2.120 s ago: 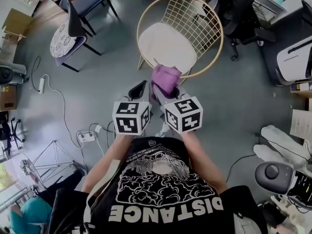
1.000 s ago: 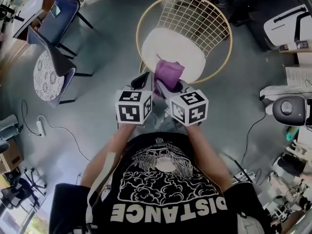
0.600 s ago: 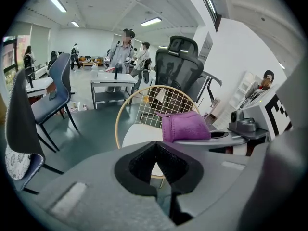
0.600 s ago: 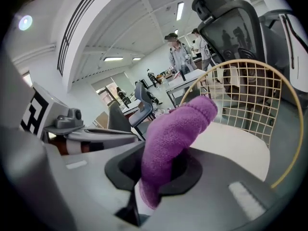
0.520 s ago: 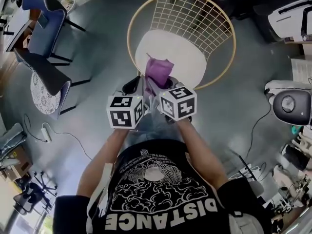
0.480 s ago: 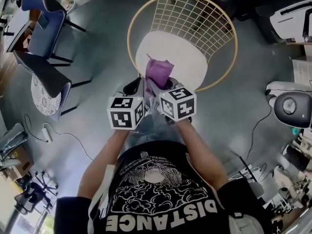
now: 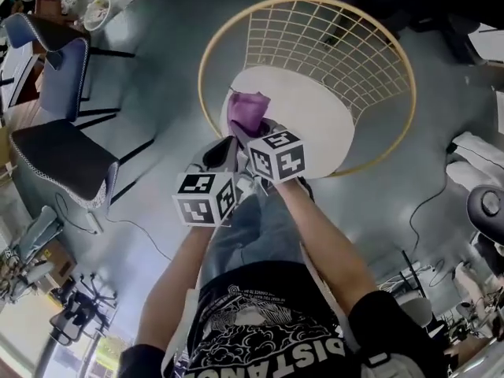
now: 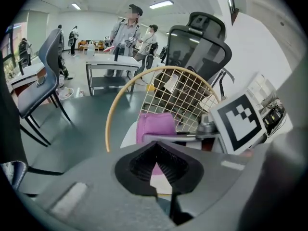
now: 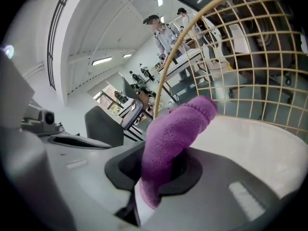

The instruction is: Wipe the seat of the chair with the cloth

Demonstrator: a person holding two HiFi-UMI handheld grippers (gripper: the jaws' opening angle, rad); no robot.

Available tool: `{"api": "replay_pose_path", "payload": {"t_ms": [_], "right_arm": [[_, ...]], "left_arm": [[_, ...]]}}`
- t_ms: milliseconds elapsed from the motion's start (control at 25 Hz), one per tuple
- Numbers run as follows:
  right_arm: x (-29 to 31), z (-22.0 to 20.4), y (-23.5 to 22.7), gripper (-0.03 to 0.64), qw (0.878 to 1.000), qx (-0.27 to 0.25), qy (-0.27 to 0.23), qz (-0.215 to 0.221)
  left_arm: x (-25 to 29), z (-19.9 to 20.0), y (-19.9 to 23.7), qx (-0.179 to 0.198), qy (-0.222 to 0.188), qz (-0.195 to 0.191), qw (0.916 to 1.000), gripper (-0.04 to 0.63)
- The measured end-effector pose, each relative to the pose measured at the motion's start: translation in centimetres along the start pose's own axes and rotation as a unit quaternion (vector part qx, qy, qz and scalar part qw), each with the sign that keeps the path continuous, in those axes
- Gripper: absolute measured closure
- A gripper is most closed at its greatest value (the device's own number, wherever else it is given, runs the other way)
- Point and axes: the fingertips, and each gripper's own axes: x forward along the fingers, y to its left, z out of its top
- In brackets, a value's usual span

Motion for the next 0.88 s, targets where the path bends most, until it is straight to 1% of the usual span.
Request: {"api": "replay_pose_path", "payload": {"t_ms": [120,280,440,560,720,880], "right_arm": [[3.0,0.3,-1.8,0.552,1.0,0.02,0.005,0.003],[5.4,0.8,-4.0,0.552,1.0,0.029,0.006,0.001],[5.6,0.4,-5.9,0.552,0.999,0.04,0.011,-0.004],[7.6,0.8,-7.2,0.552,0.999,0.052,0.011,-0.01],[8.3,1.4,-8.6,0.552,0.997,0.069,0.004,-0.023],[7.7,1.8,-10.0,0.552,0.995,0.092,-0.012,-0.035]], "left_arm": [[1.0,0.4,0.9,-0.007,0.004,-0.007,0.9999,0.598],[2.5,0.9,2.2,-0.025,0.004,0.006,0.9997,0.597],[3.4,0.8,1.5,-0.022,0.012,0.016,0.9996,0.598],[4.2,0.9,2.8,-0.025,0.016,0.02,0.9994,0.598],[4.5,0.7,3.3,-0.027,0.022,0.027,0.999,0.597],[4.7,0.5,2.9,-0.02,0.025,0.02,0.9993,0.597]]}}
